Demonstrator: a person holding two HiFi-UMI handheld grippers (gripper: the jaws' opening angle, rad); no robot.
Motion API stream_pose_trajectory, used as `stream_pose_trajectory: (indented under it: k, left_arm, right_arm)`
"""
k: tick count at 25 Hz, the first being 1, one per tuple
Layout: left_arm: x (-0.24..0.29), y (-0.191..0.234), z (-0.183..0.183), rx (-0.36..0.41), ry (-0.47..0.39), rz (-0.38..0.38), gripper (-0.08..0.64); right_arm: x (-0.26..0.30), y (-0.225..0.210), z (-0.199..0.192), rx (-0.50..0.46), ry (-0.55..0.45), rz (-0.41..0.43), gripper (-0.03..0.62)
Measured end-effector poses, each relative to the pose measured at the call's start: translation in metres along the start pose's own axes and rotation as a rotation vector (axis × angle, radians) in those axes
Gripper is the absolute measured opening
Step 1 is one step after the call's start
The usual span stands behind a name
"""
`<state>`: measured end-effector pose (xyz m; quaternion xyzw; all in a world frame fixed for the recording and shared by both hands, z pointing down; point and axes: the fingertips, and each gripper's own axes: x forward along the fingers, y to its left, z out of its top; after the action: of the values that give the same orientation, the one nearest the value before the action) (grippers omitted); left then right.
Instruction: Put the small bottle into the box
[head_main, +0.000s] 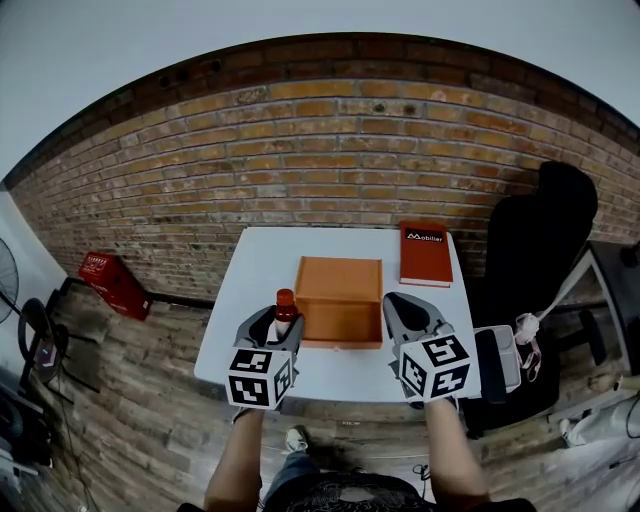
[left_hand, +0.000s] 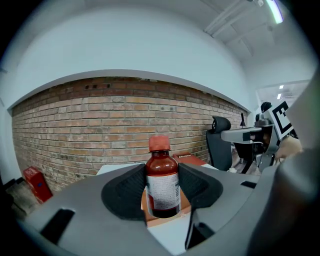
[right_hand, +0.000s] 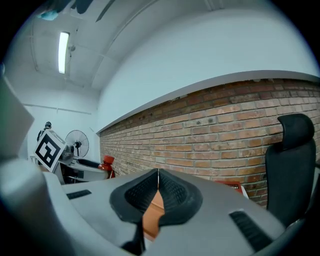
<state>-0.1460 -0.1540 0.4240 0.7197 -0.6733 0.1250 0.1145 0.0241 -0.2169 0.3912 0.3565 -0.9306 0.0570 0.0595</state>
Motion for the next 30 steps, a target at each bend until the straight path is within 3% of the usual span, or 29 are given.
stream_pose_trajectory:
  k: [19,30]
  left_arm:
    - [0.091,0.088,0.031,0.040,0.007,-0.249,0.219]
    - [0.119,0.081,0.036,0.061,0.008,-0.405,0.219]
  right_arm:
    - [0.094,0.006,0.025,0.010,0.013,-0.245,0.021]
    - [0.089,0.003,0.023,0.012,0.033,-0.397,0.021]
